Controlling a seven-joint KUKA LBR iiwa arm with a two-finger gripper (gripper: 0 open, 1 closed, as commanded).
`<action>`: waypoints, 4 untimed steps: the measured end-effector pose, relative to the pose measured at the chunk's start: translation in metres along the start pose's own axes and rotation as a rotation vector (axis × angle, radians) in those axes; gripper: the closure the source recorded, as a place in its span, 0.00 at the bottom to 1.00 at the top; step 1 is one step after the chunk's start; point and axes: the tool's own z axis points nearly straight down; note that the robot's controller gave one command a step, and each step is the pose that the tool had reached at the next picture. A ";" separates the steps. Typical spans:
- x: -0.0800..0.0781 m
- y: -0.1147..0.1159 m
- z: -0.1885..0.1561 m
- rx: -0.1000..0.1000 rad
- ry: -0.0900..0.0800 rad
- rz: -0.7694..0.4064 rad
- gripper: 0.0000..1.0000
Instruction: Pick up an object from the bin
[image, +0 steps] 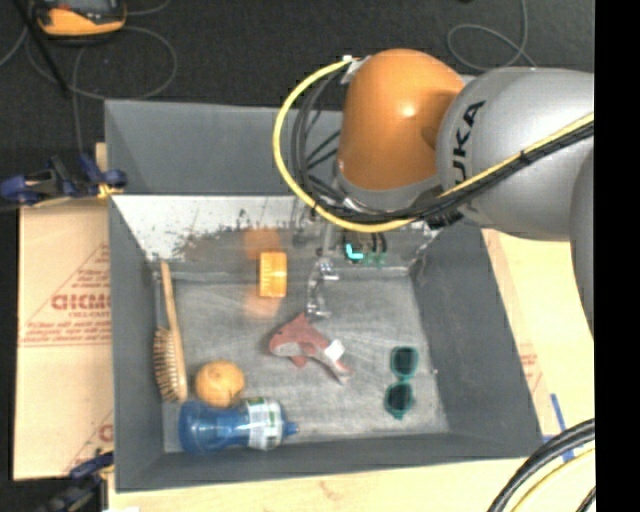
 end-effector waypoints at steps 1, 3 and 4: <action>-0.001 0.000 -0.004 -0.001 -0.007 0.001 0.00; -0.004 -0.028 0.088 0.002 -0.011 -0.178 0.00; -0.003 -0.006 0.151 -0.001 -0.006 -0.435 1.00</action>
Offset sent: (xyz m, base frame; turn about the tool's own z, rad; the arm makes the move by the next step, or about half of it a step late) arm -0.0005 -0.0264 -0.1242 -0.2037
